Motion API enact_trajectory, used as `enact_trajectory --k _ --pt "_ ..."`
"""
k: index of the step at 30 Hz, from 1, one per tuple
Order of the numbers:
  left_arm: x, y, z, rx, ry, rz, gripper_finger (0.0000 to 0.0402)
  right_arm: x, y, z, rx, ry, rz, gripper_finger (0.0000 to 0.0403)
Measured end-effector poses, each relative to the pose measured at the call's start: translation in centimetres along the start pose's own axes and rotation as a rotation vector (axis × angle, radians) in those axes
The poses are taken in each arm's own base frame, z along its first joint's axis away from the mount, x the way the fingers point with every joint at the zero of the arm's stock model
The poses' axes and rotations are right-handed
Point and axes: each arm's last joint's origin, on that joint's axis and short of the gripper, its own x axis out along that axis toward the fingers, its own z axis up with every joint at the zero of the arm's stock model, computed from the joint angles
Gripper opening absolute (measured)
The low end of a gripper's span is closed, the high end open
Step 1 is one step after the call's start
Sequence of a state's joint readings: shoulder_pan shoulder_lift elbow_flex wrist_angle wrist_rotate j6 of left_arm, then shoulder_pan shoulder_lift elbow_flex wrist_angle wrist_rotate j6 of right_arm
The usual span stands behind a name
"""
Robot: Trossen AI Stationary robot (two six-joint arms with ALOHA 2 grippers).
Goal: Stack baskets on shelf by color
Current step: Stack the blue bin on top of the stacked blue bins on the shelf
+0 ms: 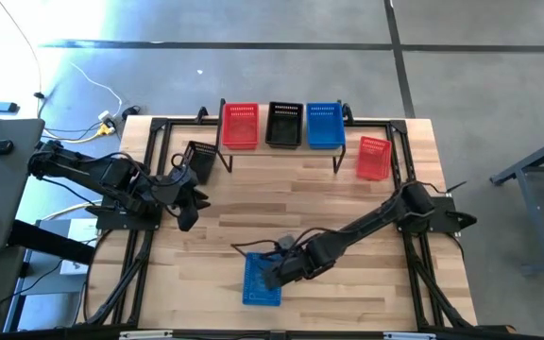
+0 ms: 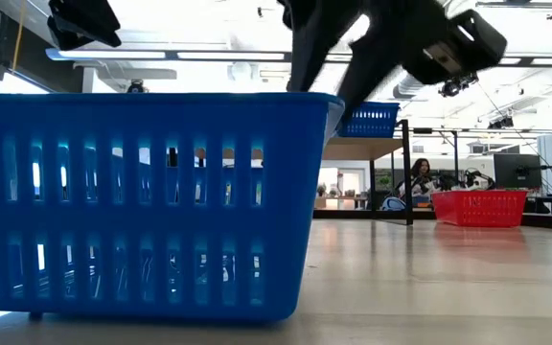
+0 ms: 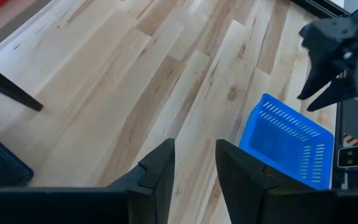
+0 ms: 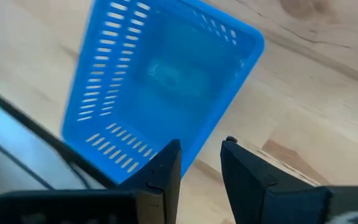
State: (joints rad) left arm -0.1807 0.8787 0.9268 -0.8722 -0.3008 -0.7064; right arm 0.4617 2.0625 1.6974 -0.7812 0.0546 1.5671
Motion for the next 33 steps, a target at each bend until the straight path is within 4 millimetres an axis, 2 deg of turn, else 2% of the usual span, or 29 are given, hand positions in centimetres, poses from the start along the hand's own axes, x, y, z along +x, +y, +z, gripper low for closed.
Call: enact_trajectory --k 14,17,22,28,33 --pt "0.0 0.0 0.0 -0.002 -0.006 0.007 0.0106 4.4 -0.4 -0.6 -0.003 0.034 -0.054 0.0096" --pt "0.0 0.0 0.0 -0.001 -0.006 0.007 0.0106 4.5 -0.5 -0.6 -0.003 0.04 -0.054 0.0076" --pt "0.0 0.0 0.0 -0.002 -0.007 0.007 0.0106 4.5 -0.5 -0.6 -0.03 0.04 -0.056 0.001" --pt "0.0 0.0 0.0 -0.001 -0.007 0.007 0.0106 4.3 -0.5 -0.6 -0.067 0.041 -0.061 0.0005" --pt "0.0 0.0 0.0 0.0 -0.006 0.007 0.0106 3.2 -0.4 -0.3 -0.115 0.005 -0.089 0.0003"
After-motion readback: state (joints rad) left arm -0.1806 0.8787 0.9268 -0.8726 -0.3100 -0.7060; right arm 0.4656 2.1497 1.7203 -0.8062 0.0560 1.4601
